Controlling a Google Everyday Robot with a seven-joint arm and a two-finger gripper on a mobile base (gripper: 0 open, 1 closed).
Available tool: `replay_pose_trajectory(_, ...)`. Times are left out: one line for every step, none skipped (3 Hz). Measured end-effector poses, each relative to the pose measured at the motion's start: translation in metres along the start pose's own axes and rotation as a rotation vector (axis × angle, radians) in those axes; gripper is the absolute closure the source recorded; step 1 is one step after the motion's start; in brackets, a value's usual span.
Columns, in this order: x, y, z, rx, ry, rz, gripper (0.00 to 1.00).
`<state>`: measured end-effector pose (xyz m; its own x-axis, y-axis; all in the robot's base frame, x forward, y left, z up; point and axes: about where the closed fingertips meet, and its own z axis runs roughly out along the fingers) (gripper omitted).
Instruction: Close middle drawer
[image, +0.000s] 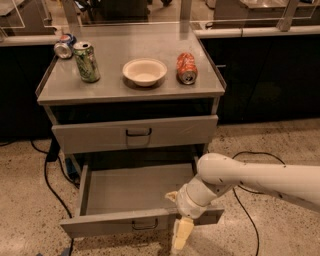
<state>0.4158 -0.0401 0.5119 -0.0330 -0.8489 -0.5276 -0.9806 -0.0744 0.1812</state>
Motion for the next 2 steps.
replay_pose_trajectory(-0.0119, 0.0173, 0.0167, -0.045, 0.012, -0.006, 0.00)
replay_pose_trajectory(-0.0119, 0.0173, 0.0167, -0.045, 0.012, -0.006, 0.00)
